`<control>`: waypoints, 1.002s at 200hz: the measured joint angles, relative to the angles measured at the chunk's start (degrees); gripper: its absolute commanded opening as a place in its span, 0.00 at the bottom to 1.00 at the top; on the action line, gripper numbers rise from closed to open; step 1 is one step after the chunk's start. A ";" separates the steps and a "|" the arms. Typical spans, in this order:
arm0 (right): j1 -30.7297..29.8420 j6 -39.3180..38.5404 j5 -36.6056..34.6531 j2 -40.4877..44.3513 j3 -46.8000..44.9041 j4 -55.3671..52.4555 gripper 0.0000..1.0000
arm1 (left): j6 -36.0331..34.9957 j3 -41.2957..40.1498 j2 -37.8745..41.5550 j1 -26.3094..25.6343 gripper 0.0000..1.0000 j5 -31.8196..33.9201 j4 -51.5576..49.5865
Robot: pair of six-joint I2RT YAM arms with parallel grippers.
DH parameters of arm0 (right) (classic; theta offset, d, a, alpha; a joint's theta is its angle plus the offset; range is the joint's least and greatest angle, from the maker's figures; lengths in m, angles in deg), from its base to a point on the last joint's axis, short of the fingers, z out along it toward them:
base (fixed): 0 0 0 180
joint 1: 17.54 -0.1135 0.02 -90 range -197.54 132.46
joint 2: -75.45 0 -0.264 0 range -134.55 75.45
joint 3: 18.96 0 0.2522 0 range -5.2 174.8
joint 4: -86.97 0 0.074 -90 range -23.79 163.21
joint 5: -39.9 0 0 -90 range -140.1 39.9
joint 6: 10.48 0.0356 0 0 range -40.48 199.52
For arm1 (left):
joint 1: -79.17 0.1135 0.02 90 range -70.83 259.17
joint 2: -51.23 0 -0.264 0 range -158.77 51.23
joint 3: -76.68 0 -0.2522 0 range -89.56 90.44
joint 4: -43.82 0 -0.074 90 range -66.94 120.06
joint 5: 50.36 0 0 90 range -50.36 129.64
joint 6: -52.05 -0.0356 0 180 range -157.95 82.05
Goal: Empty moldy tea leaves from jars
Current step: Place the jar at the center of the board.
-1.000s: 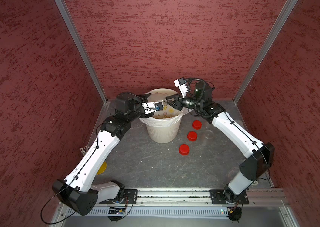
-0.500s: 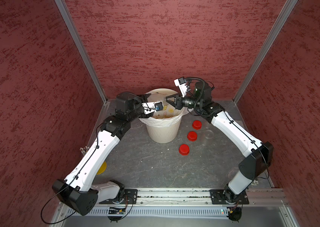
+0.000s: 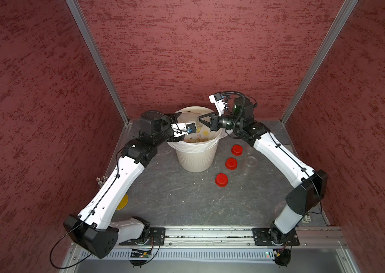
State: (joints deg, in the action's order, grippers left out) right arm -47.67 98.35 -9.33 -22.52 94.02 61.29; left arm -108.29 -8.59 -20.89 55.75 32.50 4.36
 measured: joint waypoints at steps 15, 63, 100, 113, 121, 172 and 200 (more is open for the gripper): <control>-0.11 -0.26 -0.07 0.00 0.42 -0.48 0.00 | 0.02 -0.11 -0.04 0.00 0.80 0.35 0.15; -1.62 -0.44 -0.44 0.00 0.76 -0.81 0.00 | 0.68 -0.44 -0.96 -0.44 0.92 2.12 3.41; -1.73 -0.44 -1.38 0.00 1.31 -1.99 0.00 | 1.36 -1.07 -0.85 -0.44 1.00 2.78 5.22; -1.70 -0.44 -1.86 0.00 1.84 -2.82 0.00 | 1.38 -1.70 -0.61 -0.39 1.00 2.99 5.99; -1.70 -0.44 -2.16 0.00 2.29 -3.21 0.00 | 1.40 -2.25 -0.31 -0.35 1.00 3.04 6.47; -0.37 -0.87 -3.56 0.31 2.95 -5.55 0.00 | 3.58 -8.28 4.07 1.73 1.00 1.90 9.31; 1.57 -2.01 -5.35 1.84 3.06 -8.37 0.00 | 6.99 -12.11 8.94 4.87 1.00 -1.75 10.34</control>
State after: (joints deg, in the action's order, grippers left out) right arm -46.10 96.34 -14.69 -20.68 97.08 52.92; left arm -101.30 -20.70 -11.95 60.63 30.75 14.70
